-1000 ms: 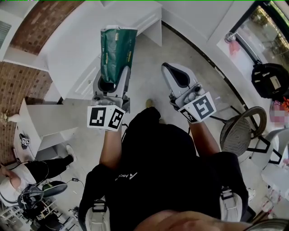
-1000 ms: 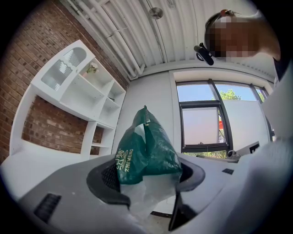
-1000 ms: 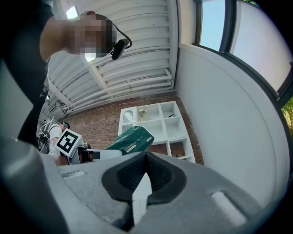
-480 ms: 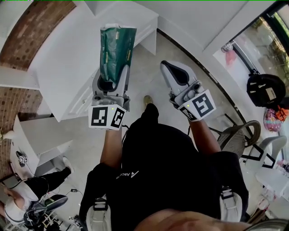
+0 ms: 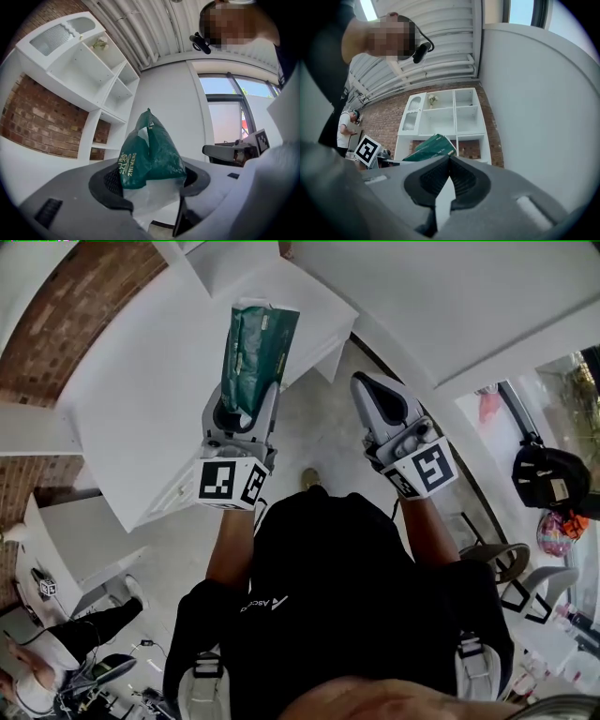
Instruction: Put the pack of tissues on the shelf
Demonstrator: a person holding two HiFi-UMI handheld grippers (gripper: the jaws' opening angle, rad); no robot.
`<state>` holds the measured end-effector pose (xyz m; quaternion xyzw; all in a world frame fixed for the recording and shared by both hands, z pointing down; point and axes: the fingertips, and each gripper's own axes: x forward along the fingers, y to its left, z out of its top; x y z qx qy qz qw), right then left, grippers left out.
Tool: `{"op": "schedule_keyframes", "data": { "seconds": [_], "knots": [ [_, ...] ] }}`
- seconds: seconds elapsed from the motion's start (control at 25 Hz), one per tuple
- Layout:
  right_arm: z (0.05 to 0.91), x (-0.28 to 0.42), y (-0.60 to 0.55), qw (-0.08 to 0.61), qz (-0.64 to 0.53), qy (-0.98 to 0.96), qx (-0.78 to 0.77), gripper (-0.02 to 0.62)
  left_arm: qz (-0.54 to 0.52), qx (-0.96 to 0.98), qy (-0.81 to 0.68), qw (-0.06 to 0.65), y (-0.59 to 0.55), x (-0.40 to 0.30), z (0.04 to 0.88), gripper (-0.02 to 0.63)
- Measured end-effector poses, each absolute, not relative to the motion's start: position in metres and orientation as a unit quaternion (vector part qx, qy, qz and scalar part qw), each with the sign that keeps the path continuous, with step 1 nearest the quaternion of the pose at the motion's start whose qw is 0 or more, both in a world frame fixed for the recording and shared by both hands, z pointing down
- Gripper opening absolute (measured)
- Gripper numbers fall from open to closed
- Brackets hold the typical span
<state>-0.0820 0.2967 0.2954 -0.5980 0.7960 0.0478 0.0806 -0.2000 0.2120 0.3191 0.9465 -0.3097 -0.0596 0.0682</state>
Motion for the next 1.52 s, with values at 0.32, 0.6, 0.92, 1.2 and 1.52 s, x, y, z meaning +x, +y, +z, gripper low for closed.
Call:
{"op": "schedule_keyframes", "data": {
  "seconds": [0.32,0.6,0.92,1.2,1.52],
  "knots": [
    [0.305,-0.069,0.202,0.072,0.046,0.813,-0.576,0.002,-0.048,0.937,-0.337,0.081,0.122,-0.186,0.343,0.246],
    [0.319,-0.037,0.117,0.066,0.047,0.841,-0.534,0.002,-0.038,0.922,-0.375,0.083,0.056,-0.156,0.361,0.247],
    [0.318,0.033,0.02,0.073,0.037,0.881,-0.467,0.002,-0.011,0.887,-0.451,0.096,-0.018,-0.106,0.384,0.247],
    [0.318,0.082,-0.053,0.077,0.019,0.911,-0.404,0.002,0.023,0.845,-0.523,0.109,-0.084,-0.073,0.409,0.247],
    [0.317,0.105,-0.105,0.075,0.008,0.927,-0.367,0.002,0.064,0.803,-0.576,0.141,-0.144,-0.068,0.447,0.247]
  ]
}}
